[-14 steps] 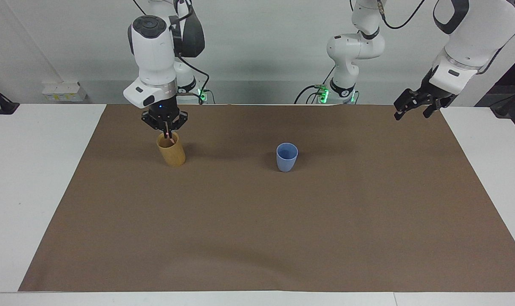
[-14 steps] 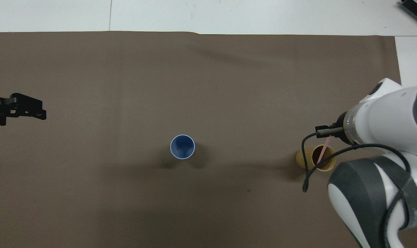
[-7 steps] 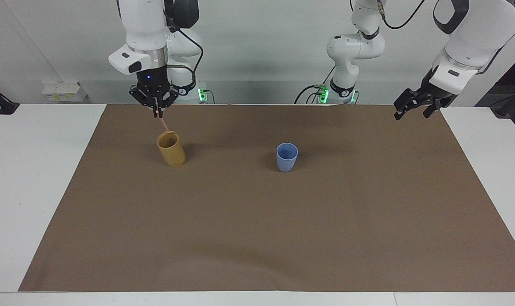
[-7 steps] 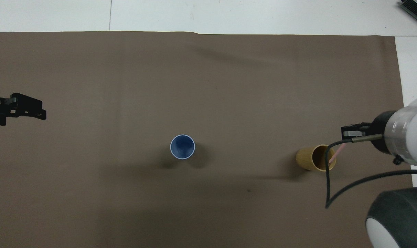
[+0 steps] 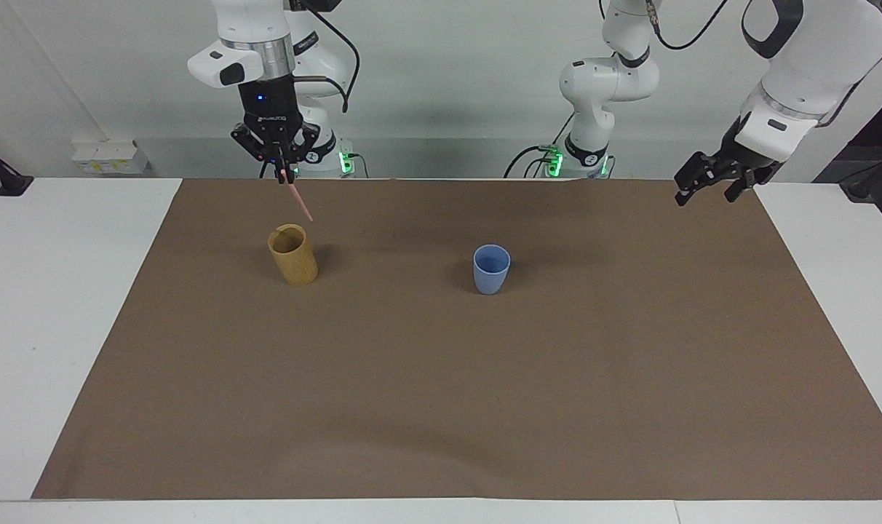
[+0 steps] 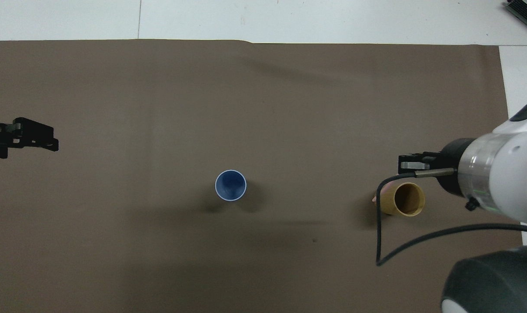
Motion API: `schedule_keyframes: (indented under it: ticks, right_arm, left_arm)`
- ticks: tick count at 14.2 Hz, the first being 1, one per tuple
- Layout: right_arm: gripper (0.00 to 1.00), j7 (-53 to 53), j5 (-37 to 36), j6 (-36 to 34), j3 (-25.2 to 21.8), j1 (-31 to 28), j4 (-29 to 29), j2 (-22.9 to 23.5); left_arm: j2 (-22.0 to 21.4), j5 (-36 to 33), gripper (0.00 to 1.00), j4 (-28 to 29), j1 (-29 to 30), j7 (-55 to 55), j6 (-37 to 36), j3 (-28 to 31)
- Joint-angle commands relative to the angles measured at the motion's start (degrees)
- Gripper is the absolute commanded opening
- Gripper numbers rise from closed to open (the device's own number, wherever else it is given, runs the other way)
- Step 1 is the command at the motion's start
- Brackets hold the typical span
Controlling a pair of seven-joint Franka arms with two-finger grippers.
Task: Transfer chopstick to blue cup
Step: 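Carry the pink stick with the right gripper over the blue cup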
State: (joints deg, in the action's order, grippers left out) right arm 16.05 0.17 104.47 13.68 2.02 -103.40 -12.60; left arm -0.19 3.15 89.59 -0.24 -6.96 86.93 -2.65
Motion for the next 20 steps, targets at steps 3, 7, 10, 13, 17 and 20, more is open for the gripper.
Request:
schedule_keyframes:
  ticks: [3, 7, 10, 13, 17, 20]
  right_arm:
    - [0.00, 7.58, 2.99, 1.70, 5.73, -0.08, 3.90, 1.43]
    - [0.00, 13.47, 2.91, 3.46, 12.59, -0.08, 7.07, 2.66]
    - [0.00, 15.23, 0.55, 6.87, 19.09, -0.08, 8.39, 6.08]
    - [0.00, 18.39, -5.76, 10.31, 22.53, 3.23, 11.01, 12.57]
    - [0.00, 26.58, -16.51, 15.67, 22.62, 8.88, 11.64, 20.49]
    - [0.00, 26.76, -17.57, 18.66, 22.62, 9.32, 11.12, 21.39]
  left_arm:
    - [-0.25, -0.08, 1.00, -0.56, 0.86, 0.28, -1.06, -0.42]
    - [-0.25, -0.08, 1.00, -0.56, 0.86, 0.19, -1.06, -0.42]
    - [-0.25, -0.08, 1.00, -0.56, 0.86, 0.28, -1.06, -0.42]
    - [-0.25, -0.08, 1.00, -0.56, 0.86, 0.28, -1.06, -0.42]
    - [-0.25, -0.17, 1.00, -0.56, 0.86, 0.28, -1.06, -0.42]
    - [-0.25, -0.08, 1.00, -0.56, 0.86, 0.28, -1.06, -0.42]
